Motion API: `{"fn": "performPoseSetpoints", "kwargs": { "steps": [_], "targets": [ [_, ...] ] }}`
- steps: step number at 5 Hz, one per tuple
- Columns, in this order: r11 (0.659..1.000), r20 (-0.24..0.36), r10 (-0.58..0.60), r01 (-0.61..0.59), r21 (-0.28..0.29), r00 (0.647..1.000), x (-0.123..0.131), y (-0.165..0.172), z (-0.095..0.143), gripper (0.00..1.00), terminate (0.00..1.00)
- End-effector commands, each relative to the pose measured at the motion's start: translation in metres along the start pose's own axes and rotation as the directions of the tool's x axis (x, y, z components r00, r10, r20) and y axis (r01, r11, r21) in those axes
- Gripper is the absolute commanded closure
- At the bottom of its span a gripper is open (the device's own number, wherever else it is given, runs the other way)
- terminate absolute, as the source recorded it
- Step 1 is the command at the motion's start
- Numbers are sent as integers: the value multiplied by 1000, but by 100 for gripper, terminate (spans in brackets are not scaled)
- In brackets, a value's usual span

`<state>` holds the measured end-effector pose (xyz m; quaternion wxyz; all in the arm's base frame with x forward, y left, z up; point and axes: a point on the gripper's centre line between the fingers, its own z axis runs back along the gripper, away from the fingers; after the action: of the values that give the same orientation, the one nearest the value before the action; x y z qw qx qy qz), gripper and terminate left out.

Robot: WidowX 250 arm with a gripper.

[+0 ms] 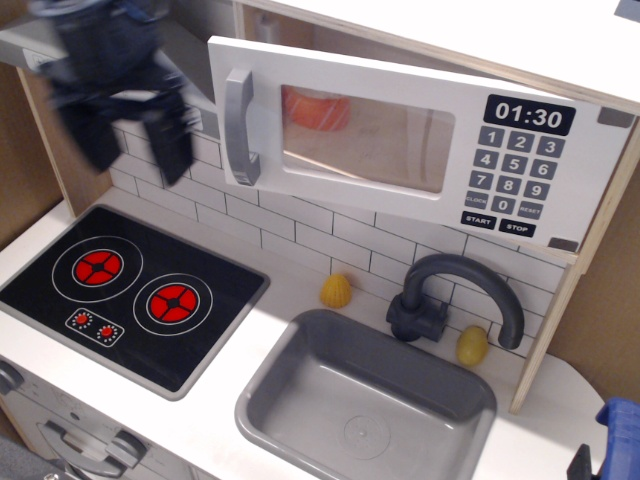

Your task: Open microwave

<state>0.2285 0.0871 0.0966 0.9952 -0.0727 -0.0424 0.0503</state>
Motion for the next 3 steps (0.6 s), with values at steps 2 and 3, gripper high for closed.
{"fn": "performPoseSetpoints", "kwargs": {
  "steps": [2,3],
  "targets": [
    [918,124,367,-380,110,922,71,58,2,0,0],
    [888,177,422,-445,115,889,92,61,8,0,0]
  ]
}}
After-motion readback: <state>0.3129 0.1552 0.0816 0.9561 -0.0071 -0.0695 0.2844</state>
